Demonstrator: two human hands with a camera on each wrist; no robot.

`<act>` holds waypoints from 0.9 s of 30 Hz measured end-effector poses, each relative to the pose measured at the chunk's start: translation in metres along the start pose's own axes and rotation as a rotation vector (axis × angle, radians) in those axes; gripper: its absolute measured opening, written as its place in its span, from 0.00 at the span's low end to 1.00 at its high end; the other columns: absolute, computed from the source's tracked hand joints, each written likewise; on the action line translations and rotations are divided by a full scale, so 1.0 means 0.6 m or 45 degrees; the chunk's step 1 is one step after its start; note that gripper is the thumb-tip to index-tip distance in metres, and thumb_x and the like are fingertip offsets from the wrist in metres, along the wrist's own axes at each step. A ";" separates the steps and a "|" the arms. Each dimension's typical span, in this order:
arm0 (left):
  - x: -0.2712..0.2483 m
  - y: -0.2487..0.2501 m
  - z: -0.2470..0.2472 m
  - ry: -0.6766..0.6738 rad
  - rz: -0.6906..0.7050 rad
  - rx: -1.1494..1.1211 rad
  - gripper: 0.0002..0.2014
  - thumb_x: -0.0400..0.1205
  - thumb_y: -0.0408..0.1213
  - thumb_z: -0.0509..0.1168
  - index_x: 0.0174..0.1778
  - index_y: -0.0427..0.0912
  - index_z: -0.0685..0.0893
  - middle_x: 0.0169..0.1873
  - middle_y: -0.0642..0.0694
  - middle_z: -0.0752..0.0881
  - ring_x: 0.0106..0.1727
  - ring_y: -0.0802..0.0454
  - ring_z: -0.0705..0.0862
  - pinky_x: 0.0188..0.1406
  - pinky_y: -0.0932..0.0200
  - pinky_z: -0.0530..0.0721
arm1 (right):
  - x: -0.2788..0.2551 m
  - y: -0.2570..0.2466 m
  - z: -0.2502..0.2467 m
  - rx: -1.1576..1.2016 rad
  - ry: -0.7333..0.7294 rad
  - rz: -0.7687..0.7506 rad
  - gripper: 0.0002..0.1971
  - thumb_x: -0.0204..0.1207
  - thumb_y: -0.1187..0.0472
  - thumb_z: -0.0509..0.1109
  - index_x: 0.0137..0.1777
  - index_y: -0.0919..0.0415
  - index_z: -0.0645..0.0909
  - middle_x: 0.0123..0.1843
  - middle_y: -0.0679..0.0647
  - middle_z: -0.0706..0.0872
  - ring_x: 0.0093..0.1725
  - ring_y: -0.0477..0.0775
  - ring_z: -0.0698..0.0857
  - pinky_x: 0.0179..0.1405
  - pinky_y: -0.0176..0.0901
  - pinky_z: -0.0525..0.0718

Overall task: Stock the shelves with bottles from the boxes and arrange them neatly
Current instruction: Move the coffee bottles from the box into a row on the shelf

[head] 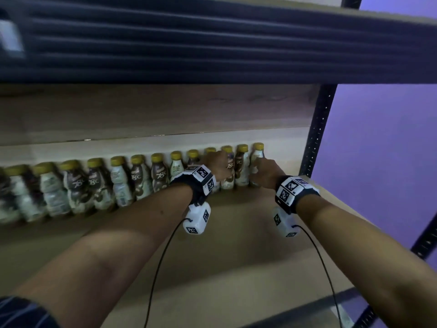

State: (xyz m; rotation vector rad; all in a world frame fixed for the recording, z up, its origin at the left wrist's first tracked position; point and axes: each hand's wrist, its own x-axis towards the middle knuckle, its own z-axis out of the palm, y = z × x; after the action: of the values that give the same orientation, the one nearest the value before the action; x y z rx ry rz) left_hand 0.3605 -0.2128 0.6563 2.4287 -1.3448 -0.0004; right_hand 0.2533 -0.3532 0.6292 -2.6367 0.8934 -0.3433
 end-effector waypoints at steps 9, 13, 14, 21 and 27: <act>-0.192 -0.159 -0.048 -0.172 -0.012 0.065 0.18 0.80 0.42 0.70 0.63 0.37 0.83 0.58 0.44 0.82 0.59 0.42 0.83 0.47 0.59 0.78 | -0.141 -0.172 0.053 -0.199 -0.117 -0.145 0.26 0.81 0.57 0.68 0.77 0.63 0.72 0.75 0.64 0.76 0.72 0.64 0.78 0.67 0.50 0.78; -0.298 -0.239 -0.070 -0.197 -0.045 0.086 0.21 0.80 0.43 0.70 0.68 0.39 0.81 0.66 0.40 0.81 0.62 0.43 0.81 0.56 0.57 0.80 | -0.215 -0.260 0.093 -0.244 -0.164 -0.198 0.17 0.82 0.54 0.69 0.64 0.65 0.78 0.61 0.64 0.83 0.52 0.59 0.84 0.44 0.44 0.80; -0.326 -0.257 -0.075 -0.193 -0.058 0.078 0.21 0.80 0.42 0.70 0.68 0.41 0.80 0.67 0.41 0.81 0.63 0.43 0.81 0.56 0.58 0.80 | -0.234 -0.281 0.104 -0.250 -0.171 -0.198 0.18 0.82 0.54 0.70 0.65 0.65 0.78 0.62 0.63 0.83 0.53 0.60 0.84 0.44 0.43 0.78; -0.532 -0.332 -0.109 -0.242 -0.131 -0.126 0.17 0.78 0.44 0.73 0.59 0.42 0.83 0.57 0.44 0.85 0.54 0.48 0.82 0.51 0.55 0.81 | -0.400 -0.397 0.173 -0.156 -0.192 -0.169 0.26 0.81 0.54 0.70 0.78 0.59 0.73 0.74 0.60 0.79 0.69 0.62 0.80 0.67 0.50 0.80; -0.707 -0.335 -0.111 -0.377 -0.058 -0.329 0.06 0.78 0.38 0.72 0.48 0.41 0.87 0.39 0.43 0.91 0.39 0.48 0.90 0.36 0.57 0.88 | -0.552 -0.460 0.207 -0.077 -0.214 -0.186 0.15 0.78 0.53 0.72 0.62 0.59 0.85 0.57 0.57 0.87 0.52 0.55 0.83 0.50 0.43 0.78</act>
State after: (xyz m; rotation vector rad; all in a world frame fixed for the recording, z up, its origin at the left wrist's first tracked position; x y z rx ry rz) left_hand 0.3053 0.2522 0.5822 2.3001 -1.3133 -0.5311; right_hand 0.1875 0.0881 0.5829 -2.7447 0.6703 -0.1288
